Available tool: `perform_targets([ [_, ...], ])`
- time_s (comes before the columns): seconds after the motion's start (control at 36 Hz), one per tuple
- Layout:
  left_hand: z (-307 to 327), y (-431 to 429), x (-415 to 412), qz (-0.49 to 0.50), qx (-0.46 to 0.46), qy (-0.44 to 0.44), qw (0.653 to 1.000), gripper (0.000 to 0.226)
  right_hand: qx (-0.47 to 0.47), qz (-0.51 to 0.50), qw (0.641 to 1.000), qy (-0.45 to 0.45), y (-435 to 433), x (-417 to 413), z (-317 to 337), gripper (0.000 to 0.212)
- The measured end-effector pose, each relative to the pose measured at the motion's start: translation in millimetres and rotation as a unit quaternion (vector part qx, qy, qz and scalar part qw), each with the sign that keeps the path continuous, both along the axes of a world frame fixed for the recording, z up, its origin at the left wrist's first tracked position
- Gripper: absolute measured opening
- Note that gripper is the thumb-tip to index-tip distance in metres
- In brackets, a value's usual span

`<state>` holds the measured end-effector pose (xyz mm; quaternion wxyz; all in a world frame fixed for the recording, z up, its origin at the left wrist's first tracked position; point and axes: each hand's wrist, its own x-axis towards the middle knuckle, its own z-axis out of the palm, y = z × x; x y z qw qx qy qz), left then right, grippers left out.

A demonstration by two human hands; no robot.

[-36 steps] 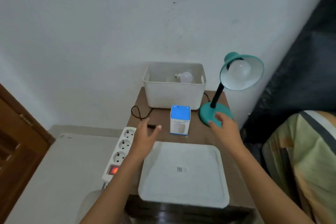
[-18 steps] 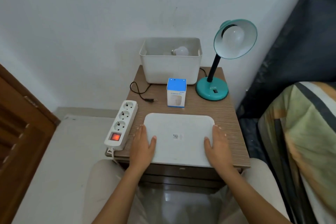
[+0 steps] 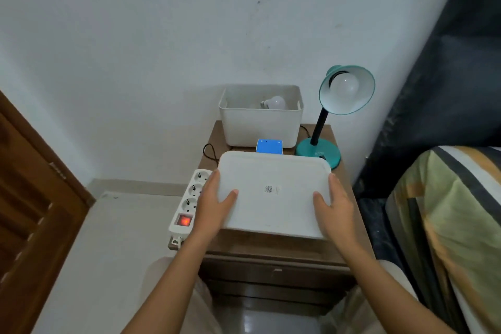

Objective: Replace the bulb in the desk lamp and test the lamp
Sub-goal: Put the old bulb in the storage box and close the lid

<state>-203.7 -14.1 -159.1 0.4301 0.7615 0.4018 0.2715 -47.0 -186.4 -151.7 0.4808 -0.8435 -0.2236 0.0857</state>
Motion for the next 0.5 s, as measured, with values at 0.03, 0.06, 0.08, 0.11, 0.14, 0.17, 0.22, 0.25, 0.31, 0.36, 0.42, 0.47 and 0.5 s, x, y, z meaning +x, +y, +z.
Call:
perform_targets([
  [0.03,11,6,4,0.001,0.009,-0.006,1.0,0.063,0.007,0.003,1.0,-0.011,6,4,12,0.059],
  [0.06,20,14,8,0.0,0.015,-0.012,1.0,0.063,0.012,0.007,1.0,-0.017,13,10,23,0.058],
  [0.08,30,22,13,0.001,0.017,-0.016,1.0,0.064,0.009,0.012,1.0,-0.015,20,15,34,0.058],
  [0.11,38,32,18,0.003,0.018,-0.018,1.0,0.065,0.009,0.017,1.0,-0.014,29,22,42,0.058],
  [0.14,46,42,24,0.006,0.017,-0.019,1.0,0.065,0.008,0.022,1.0,-0.016,38,28,51,0.057],
  [0.17,53,52,30,0.011,0.016,-0.02,1.0,0.065,0.014,0.029,0.999,-0.022,49,36,57,0.057],
  [0.22,66,72,43,0.017,0.016,-0.02,1.0,0.065,0.028,0.04,0.999,-0.025,70,49,69,0.055],
  [0.25,71,81,50,0.019,0.019,-0.021,0.999,0.064,0.028,0.04,0.999,-0.018,80,55,75,0.054],
  [0.31,80,100,64,0.02,0.023,-0.023,0.999,0.064,0.032,0.037,0.999,0.001,100,69,84,0.054],
  [0.36,87,119,79,0.016,0.018,-0.023,0.999,0.066,0.034,0.037,0.999,0.009,119,84,89,0.05],
  [0.42,90,137,95,0.011,0.011,-0.019,1.0,0.067,0.023,0.035,0.999,0.009,138,103,90,0.041],
  [0.47,91,154,113,0.01,0.009,-0.012,1.0,0.068,0.017,0.041,0.999,0.015,155,119,93,0.05],
  [0.5,92,162,121,0.01,0.01,-0.01,1.0,0.068,0.017,0.049,0.998,0.02,163,127,92,0.056],
])
